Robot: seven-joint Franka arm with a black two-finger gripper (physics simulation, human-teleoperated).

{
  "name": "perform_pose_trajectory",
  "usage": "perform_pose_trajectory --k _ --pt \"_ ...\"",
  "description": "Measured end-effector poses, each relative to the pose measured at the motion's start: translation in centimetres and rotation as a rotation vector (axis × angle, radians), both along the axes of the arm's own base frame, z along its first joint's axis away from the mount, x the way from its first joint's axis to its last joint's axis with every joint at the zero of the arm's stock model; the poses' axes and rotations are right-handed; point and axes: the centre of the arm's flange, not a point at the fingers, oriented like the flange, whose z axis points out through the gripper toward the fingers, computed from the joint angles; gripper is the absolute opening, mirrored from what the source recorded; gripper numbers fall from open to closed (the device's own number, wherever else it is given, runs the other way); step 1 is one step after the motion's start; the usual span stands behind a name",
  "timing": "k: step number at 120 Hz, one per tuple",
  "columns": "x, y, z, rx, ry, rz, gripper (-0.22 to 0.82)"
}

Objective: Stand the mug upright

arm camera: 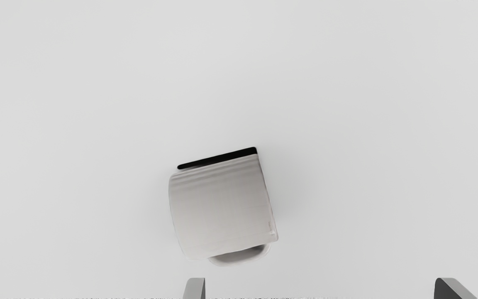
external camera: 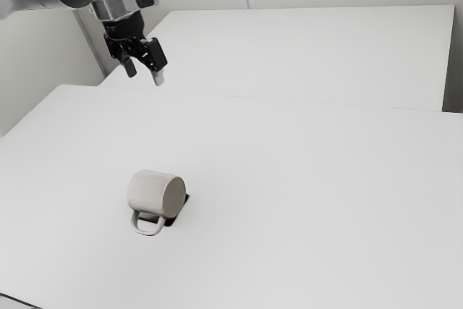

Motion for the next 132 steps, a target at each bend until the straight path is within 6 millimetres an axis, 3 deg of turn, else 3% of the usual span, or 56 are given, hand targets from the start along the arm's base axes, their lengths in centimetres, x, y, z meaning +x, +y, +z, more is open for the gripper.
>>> perform_pose_trajectory --k 32,43,52,68,79,132 --pt "-0.5 0.7 0.2 0.013 0.005 0.086 0.60" --pt "-1.5 2.3 0.3 0.011 0.009 0.134 0.60" --pt "-2.3 5.2 -0.5 -0.011 0.027 0.190 0.60" --pt "-4.3 11.7 -4.5 -0.118 0.091 0.331 0.60" --pt "-5.2 14.2 -7.8 -0.185 0.140 0.389 0.60" --pt "-6.7 19.4 -20.4 -0.470 0.178 0.430 0.60"
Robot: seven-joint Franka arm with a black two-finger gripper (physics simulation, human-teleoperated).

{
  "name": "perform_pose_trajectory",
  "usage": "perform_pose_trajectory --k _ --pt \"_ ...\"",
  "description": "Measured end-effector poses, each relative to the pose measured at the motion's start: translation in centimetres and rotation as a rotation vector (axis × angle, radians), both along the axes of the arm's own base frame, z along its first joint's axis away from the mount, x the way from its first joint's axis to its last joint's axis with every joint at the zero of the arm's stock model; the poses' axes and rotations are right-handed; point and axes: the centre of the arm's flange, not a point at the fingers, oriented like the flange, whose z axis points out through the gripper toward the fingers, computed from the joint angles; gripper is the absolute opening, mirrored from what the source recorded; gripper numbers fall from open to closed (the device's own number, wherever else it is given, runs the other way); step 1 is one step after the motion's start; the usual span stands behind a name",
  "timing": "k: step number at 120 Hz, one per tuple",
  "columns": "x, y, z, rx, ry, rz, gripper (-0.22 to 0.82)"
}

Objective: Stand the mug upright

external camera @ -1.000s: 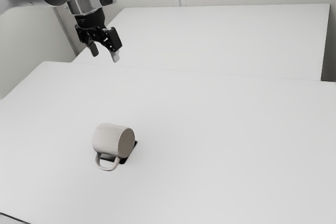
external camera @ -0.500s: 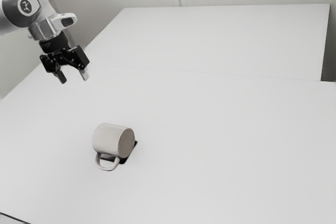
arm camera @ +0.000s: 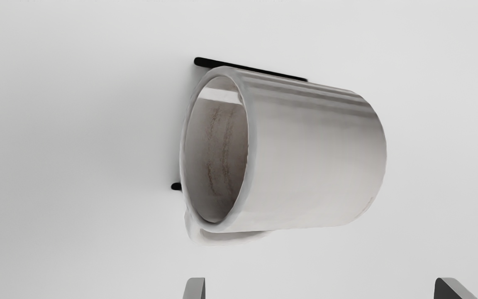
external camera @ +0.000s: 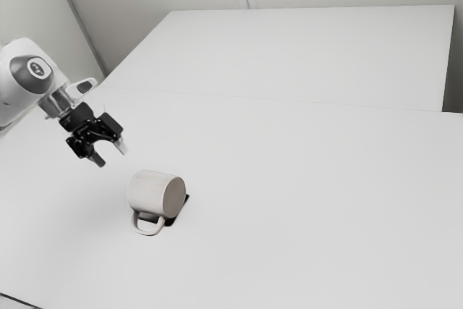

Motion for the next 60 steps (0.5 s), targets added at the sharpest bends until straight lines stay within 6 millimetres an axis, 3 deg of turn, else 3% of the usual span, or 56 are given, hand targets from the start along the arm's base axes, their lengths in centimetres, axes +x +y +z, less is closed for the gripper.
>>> perform_pose_trajectory --k 29,60 --pt "0.8 2.0 -5.1 -0.116 -0.094 -0.027 0.60" --pt "1.1 2.3 -9.1 -0.209 -0.174 -0.094 0.60"
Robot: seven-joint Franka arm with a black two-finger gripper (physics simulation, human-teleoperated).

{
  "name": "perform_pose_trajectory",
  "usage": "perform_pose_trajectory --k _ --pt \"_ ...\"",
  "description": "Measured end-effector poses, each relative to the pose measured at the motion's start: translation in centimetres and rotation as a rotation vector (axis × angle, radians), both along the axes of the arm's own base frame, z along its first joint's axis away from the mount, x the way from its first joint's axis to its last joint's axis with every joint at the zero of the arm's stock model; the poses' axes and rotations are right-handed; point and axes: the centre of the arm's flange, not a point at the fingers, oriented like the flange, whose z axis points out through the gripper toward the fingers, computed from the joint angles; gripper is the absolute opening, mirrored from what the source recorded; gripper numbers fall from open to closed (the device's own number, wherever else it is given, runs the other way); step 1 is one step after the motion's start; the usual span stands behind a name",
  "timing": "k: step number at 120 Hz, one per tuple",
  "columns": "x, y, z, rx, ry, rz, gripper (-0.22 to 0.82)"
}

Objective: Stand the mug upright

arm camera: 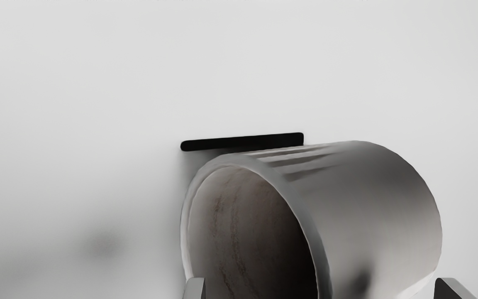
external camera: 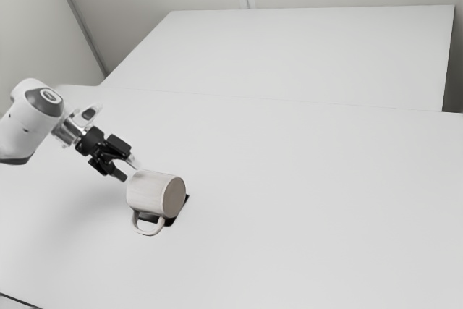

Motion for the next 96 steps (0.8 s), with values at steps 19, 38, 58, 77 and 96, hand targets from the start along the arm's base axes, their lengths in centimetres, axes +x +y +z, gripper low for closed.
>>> perform_pose_trajectory --k 19,38,58,77,96 --pt "-0.2 0.4 -1.2 -0.028 -0.040 -0.042 0.60" --pt "-0.6 0.1 -3.1 -0.146 -0.047 -0.046 0.60" --pt "-1.2 -0.1 -4.7 -0.252 -0.043 -0.059 0.53" --pt "-1.1 -1.1 -4.3 -0.299 -0.065 -0.095 0.29" --pt "-1.2 -1.4 -4.0 -0.322 -0.078 -0.119 0.11"
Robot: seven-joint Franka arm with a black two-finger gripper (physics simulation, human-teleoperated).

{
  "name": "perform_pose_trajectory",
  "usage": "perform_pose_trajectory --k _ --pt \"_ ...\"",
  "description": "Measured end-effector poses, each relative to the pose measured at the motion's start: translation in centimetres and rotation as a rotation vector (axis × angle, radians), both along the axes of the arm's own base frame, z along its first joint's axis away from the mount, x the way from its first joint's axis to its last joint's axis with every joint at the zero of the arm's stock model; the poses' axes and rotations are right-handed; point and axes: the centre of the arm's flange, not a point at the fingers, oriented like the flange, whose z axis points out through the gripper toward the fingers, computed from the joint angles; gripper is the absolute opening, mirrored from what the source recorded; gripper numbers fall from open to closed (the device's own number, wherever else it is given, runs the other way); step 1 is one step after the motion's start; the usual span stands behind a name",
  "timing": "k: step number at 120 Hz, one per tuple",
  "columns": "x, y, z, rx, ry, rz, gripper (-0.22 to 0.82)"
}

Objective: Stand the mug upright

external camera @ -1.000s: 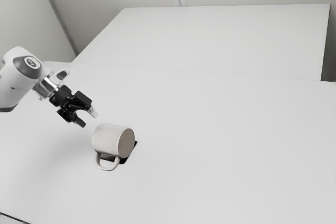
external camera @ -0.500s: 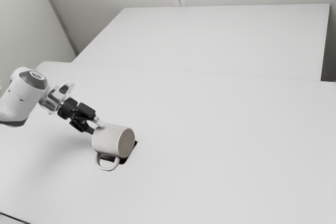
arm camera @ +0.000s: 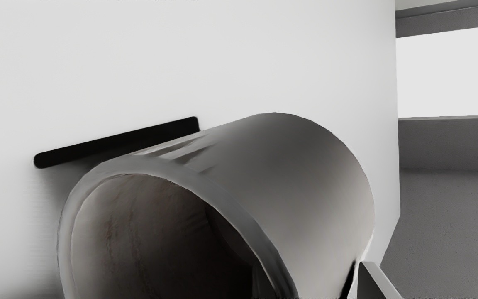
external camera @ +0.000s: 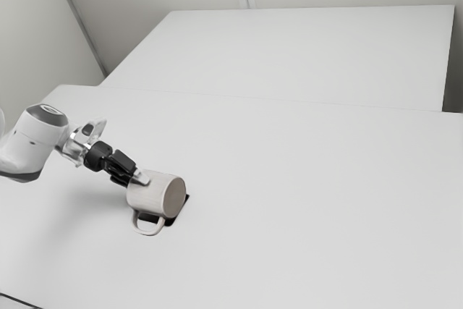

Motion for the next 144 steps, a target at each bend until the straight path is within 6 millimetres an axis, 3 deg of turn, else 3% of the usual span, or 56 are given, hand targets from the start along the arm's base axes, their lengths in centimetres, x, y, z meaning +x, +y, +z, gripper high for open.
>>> perform_pose_trajectory --k 40,85,103,123,144 --pt "0.2 -0.9 1.1 -0.013 -0.037 -0.044 -0.11" --pt "0.7 -3.0 4.4 0.032 -0.114 -0.099 -0.17" --pt "1.5 -6.1 7.0 0.155 -0.173 -0.194 -0.17" --pt "2.6 -10.1 9.2 0.411 -0.254 -0.341 -0.17" --pt "3.2 -15.0 9.3 0.684 -0.338 -0.492 -0.17"
